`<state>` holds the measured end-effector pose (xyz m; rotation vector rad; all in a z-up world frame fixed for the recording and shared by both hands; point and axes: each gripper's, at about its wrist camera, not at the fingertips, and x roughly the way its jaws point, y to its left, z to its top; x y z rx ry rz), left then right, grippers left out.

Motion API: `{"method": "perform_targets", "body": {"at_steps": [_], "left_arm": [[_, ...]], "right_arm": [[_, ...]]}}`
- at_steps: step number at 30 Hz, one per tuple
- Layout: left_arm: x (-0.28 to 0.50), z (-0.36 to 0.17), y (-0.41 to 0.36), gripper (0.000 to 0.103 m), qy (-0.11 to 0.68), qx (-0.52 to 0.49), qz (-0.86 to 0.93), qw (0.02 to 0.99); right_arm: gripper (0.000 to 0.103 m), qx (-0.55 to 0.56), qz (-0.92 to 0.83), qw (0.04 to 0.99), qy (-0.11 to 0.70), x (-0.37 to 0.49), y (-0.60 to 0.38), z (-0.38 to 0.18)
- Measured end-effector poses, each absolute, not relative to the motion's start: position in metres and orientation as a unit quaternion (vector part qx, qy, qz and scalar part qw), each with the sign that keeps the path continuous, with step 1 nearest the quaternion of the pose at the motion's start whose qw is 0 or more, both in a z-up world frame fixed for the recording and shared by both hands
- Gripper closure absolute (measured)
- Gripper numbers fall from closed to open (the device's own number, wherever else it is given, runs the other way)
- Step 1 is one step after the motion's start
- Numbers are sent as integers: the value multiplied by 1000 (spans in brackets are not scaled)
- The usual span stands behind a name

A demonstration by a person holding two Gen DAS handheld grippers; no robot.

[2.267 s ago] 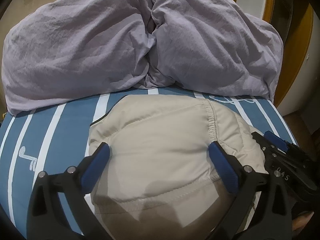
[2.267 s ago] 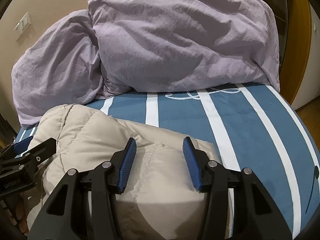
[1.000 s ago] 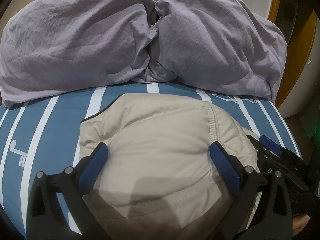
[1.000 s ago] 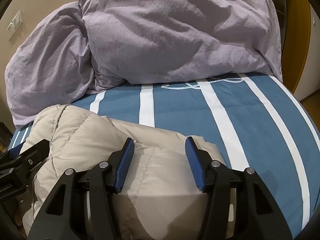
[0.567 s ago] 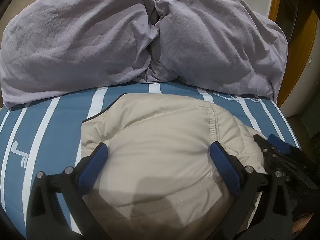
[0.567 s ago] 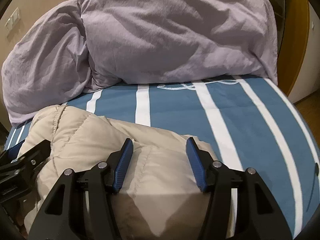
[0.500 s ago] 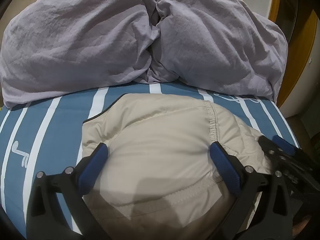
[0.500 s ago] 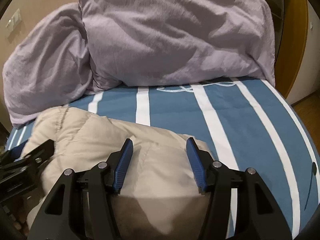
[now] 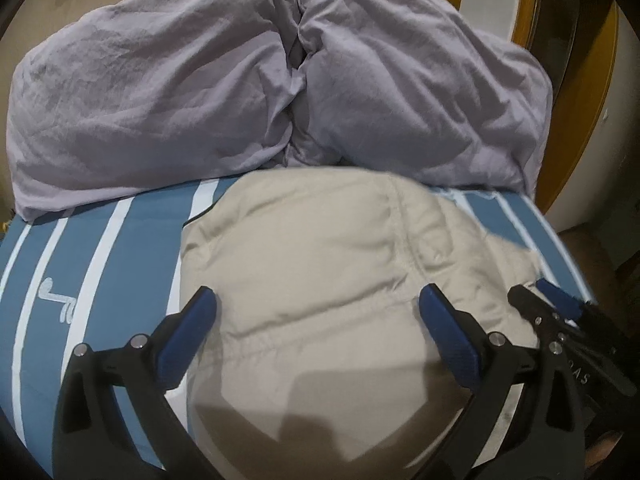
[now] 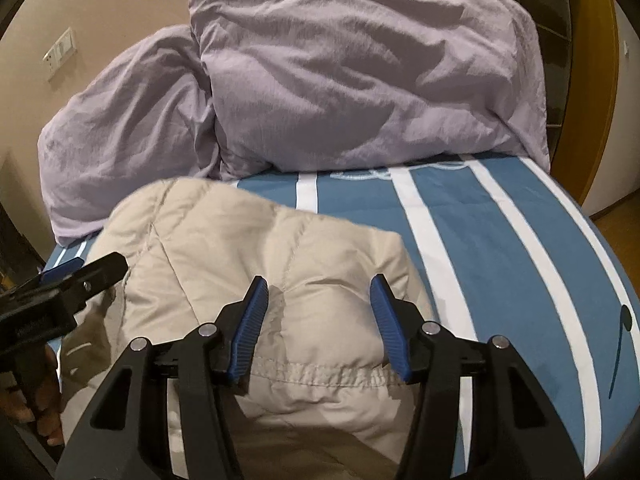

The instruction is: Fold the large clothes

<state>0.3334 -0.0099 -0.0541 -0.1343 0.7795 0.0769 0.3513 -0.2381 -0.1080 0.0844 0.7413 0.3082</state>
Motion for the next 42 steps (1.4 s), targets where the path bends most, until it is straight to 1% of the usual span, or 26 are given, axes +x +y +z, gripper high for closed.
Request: {"method": "perform_targets", "body": {"at_steps": [3,8,11,12,13,15,17,19,28,33,42], "left_arm": [[334,-59,-14,2,381,-46,42,922],[335,-59,-11,2,389,-47,43,919],[328,-54,-2,2,397,-71,33,914],[325,-52,4,2,400,-84,30,912],[322,-50,8,2,401,-91,28,911],[315,-48,18,2,402,-103,28,910],[310,-46,31,2,408,-117,27,905],[306,-47,42,2,416,-132,27,899],[299,-63,67,2,445,-202,12,872],[302,-71,70,2,452,-227,-5,862],[314,-94,82,2,462,-314,-44,828]], "right_arm": [[48,40,155,918,362,353,-237,-117],[48,43,158,911,379,358,-239,-117],[44,48,160,906,388,357,-247,-107],[38,53,160,905,390,357,-251,-105],[29,62,158,904,392,356,-258,-102],[22,80,156,902,395,355,-272,-100],[18,109,161,891,411,358,-291,-102],[11,140,169,876,429,363,-307,-107],[3,292,224,773,517,385,-338,-147],[1,317,244,742,539,391,-334,-159],[1,357,276,683,574,400,-321,-179]]}}
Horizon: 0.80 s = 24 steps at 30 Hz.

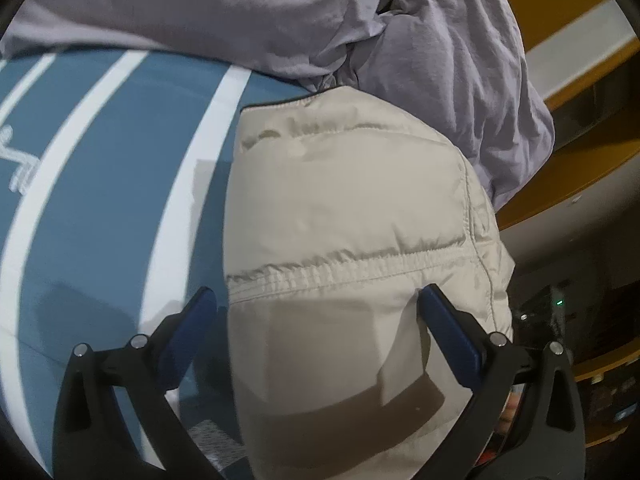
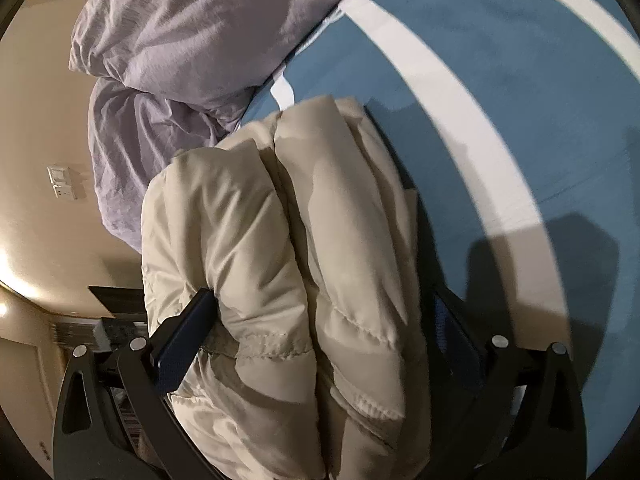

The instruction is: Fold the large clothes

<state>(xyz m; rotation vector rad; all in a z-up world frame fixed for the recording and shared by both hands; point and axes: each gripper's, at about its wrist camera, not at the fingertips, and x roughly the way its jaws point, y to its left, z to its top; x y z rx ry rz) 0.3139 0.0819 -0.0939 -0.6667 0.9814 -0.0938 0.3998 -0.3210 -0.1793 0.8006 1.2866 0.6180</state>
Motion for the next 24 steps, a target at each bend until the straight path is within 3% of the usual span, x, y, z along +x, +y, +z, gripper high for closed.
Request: {"method": "perform_targets", "body": {"at_steps": [12,14,18,24], "left_arm": [[326,-109,92,4,462,-388,-77,794],[326,-107,93,11,458,-392,-83,794],[327,-96,104,27,447,-398,-92,796],[337,-76,128,32,434,-383,-82,812]], "right_arm": [[2,391,310,654,569,402,-310,-186],[8,392,318,655,562,401,-308,-183],[30,408,334,651,545,402,-309,-178],[39,405,354,648,540,416,-275,-165]]}}
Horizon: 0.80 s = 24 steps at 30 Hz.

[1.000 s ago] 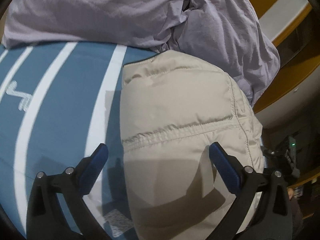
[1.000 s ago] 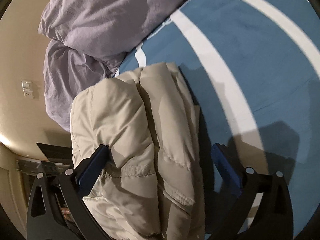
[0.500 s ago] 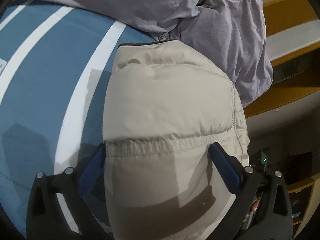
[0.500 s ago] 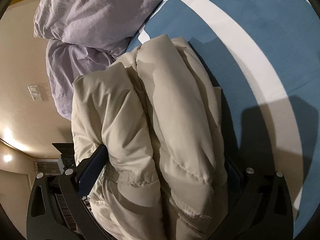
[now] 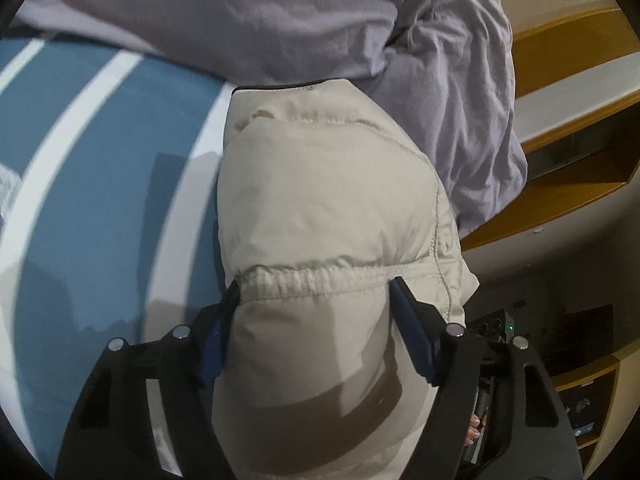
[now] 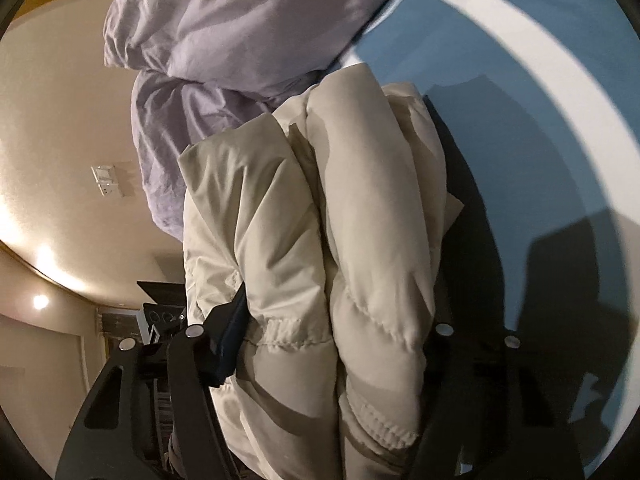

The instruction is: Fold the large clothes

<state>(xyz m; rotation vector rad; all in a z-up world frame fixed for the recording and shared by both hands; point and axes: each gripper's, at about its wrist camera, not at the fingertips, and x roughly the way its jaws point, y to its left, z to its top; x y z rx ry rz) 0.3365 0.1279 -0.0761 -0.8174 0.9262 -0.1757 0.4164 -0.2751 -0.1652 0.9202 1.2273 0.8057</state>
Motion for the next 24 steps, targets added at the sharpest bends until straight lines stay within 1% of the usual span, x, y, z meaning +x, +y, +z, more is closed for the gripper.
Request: {"method": "perform_targets", "body": {"at_steps": [8,12,14,16,17,19,24], "left_arm": [[356,-58,179,32,418,-359,-50,833],[365,-63,195,31,420,-346,-27,839],[366,-70,201,30,423,-347,-22,837],[363,-72,202,26,420,-342,-17,841],[363,-71,200,22,421,-332,-8,844],[363,-67,198,18,421,-313,4,851],[363,-46,191,16,409,-247,49,877]], "right_arm": [[41,397,374,645,535,439,-215,-157],[42,386,372,650,538,446,-192,-161],[39,381,361,657,541,446,-189,-164],[31,371,351,663,548,446,-191,-164],[29,358,344,671,551,446,-192,-161],[24,333,333,689,551,446,-195,-152],[22,276,298,746,528,443,-211,-123]]}}
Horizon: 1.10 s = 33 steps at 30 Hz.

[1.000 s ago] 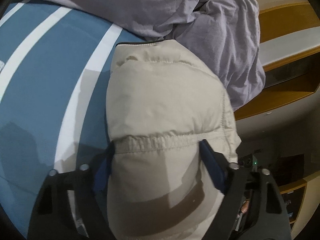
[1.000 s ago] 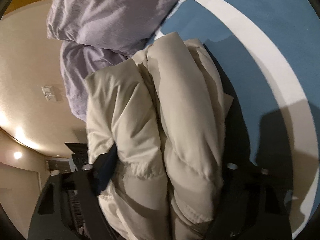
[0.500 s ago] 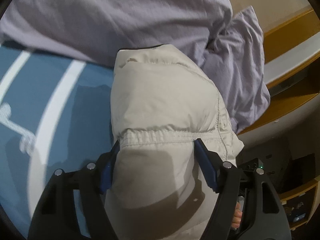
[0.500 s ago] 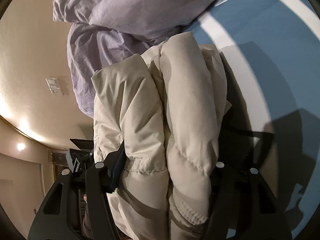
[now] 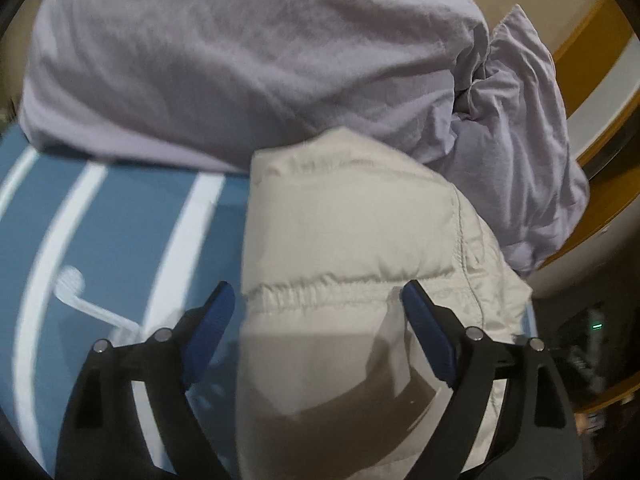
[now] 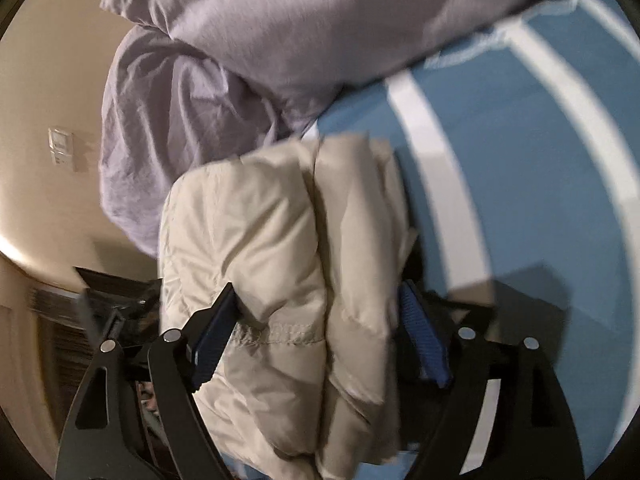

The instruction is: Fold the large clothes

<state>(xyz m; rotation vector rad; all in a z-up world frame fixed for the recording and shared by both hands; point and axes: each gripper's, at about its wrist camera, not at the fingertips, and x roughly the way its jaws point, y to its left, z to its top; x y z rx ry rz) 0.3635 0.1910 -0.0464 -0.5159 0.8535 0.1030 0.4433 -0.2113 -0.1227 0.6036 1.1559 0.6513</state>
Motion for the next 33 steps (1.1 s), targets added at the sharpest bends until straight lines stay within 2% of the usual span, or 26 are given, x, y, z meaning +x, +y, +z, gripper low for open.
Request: {"method": "perform_targets", "body": {"at_steps": [7,9,14,23,33], "left_arm": [[365,-16,167,14,358,-155,98,915],[366,-10,157,10,345,-130,106,924],[373,-4,132,8,323,-74,110,937],[390,-32,121,7,361,-51,101,925],[394,-46,123,2,362,-68,96,924]], "right_arm": [[22,174,245,850,433,439,-192,-63],[22,134,242,874,400,433,-172,-49],[22,58,243,906,342,423,-132,-34],[22,-17,222,922,318,419,-101,-61],[22,-20,223,920,322,422,-101,-85]]}}
